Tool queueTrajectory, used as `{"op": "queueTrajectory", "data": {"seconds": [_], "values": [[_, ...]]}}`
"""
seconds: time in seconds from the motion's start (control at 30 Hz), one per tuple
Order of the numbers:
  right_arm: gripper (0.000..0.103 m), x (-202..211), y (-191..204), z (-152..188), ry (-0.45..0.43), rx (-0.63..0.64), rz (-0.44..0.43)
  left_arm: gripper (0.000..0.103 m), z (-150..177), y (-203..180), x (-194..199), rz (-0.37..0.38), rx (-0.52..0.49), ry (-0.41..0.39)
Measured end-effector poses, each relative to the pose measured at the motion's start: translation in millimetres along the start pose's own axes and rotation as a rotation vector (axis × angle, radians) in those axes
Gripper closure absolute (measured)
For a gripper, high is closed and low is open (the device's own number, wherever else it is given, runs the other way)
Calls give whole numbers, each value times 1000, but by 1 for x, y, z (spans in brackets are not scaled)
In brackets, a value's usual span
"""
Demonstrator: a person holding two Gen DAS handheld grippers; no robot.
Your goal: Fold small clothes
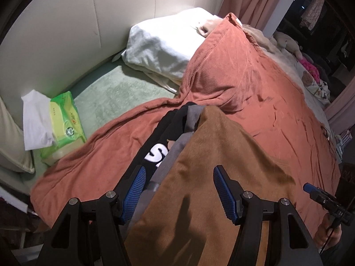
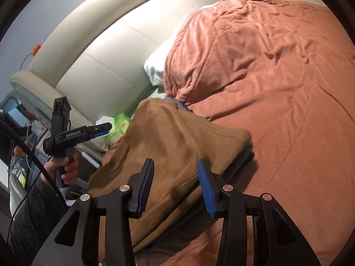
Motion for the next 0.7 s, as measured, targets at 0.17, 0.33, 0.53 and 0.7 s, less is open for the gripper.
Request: {"op": "queueTrajectory", "data": {"seconds": [0.17, 0.33, 0.53, 0.7], "values": [[64, -8, 18, 10, 42, 37, 19, 38, 25, 17, 13, -39, 2, 23], [64, -16, 36, 25, 72, 39, -4, 38, 49, 35, 21, -65, 44, 38], [64, -22, 65, 48, 109, 95, -11, 38, 85, 58, 27, -101, 112, 57], [64, -20, 92, 67, 132, 154, -14, 38, 110, 67, 33, -74, 141, 55]]}}
Point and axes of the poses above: each gripper's, at about its wrist camera, not at the fingertips, and x roughly against the way its jaws point, y to its left, z to its underside, the point moved 3 cm from there along -x, roughly the way its jaws point, and after that the axes turned 4 degrees about x, right-handed, at the moved point
